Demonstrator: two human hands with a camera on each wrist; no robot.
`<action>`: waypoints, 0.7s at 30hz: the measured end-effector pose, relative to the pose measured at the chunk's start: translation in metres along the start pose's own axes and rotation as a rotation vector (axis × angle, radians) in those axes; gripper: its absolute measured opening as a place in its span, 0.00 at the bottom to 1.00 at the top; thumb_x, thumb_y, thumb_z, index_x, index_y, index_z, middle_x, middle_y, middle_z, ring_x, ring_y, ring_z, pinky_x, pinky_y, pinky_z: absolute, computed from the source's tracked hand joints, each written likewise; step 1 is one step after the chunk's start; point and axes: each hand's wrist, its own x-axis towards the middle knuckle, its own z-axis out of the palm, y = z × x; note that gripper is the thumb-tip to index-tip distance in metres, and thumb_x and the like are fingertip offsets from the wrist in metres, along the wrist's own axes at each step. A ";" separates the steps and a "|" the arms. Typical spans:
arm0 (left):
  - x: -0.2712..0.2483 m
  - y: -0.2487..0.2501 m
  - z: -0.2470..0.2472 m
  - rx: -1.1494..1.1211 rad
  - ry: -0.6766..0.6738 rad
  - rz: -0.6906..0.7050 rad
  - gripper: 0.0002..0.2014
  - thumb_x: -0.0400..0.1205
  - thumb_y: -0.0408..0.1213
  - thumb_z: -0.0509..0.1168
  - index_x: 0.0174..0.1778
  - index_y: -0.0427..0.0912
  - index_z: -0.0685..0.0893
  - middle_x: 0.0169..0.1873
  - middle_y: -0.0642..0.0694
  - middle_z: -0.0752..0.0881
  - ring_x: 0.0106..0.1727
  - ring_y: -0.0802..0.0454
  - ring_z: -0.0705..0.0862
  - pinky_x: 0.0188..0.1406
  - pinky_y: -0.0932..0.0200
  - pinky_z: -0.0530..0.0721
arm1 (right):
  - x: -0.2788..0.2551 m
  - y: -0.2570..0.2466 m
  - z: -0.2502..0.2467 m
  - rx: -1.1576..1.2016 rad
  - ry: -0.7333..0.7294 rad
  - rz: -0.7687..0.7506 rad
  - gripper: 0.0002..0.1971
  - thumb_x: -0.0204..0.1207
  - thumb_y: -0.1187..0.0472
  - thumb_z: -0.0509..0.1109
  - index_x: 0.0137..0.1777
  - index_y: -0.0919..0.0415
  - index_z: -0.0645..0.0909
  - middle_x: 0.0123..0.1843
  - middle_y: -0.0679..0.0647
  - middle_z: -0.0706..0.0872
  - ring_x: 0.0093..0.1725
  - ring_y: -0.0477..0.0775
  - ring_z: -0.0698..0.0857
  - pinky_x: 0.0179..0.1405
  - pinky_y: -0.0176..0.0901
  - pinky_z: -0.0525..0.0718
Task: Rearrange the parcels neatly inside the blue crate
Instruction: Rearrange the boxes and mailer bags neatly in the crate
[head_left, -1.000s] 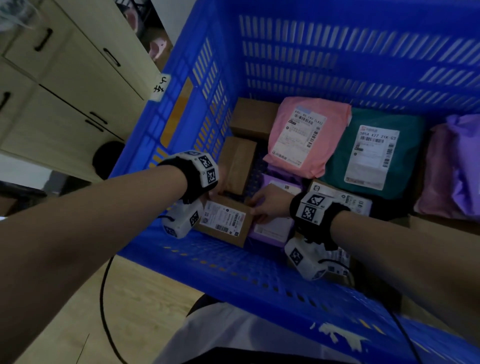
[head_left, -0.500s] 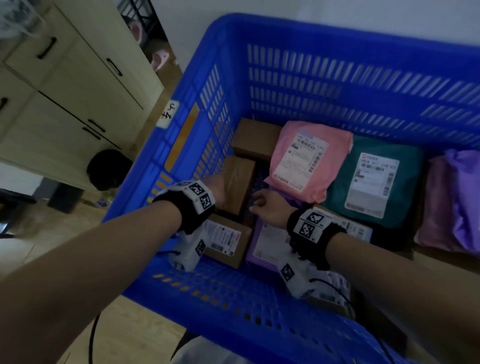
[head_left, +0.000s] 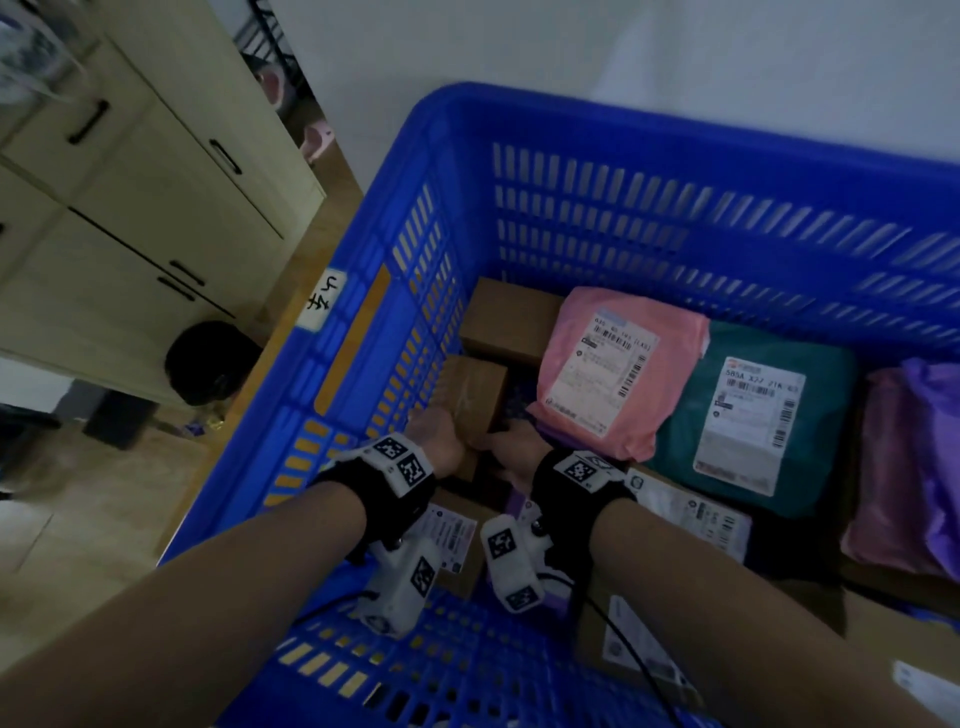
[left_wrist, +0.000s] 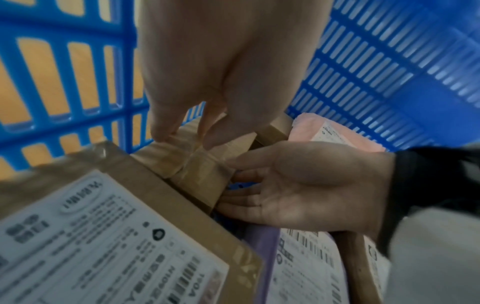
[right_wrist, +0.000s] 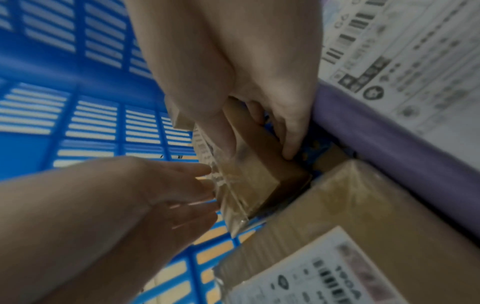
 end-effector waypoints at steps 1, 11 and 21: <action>-0.001 0.000 0.001 0.004 0.005 -0.002 0.19 0.83 0.31 0.58 0.70 0.29 0.73 0.69 0.31 0.77 0.71 0.36 0.76 0.69 0.52 0.73 | -0.007 -0.005 0.000 0.015 -0.005 0.008 0.25 0.71 0.68 0.74 0.69 0.71 0.75 0.64 0.66 0.84 0.62 0.66 0.84 0.61 0.59 0.85; 0.003 0.003 -0.002 -0.031 -0.033 -0.051 0.21 0.84 0.29 0.56 0.74 0.36 0.72 0.69 0.35 0.78 0.68 0.39 0.79 0.62 0.53 0.79 | -0.019 -0.013 -0.006 0.120 -0.077 0.077 0.30 0.70 0.67 0.76 0.72 0.70 0.71 0.62 0.63 0.84 0.55 0.61 0.85 0.32 0.43 0.85; -0.003 0.008 -0.027 -0.100 -0.089 0.023 0.14 0.83 0.29 0.57 0.61 0.26 0.81 0.60 0.27 0.82 0.61 0.33 0.82 0.34 0.56 0.77 | -0.035 -0.024 -0.012 -0.033 -0.187 0.016 0.26 0.72 0.63 0.76 0.68 0.68 0.75 0.59 0.60 0.85 0.53 0.57 0.85 0.51 0.52 0.86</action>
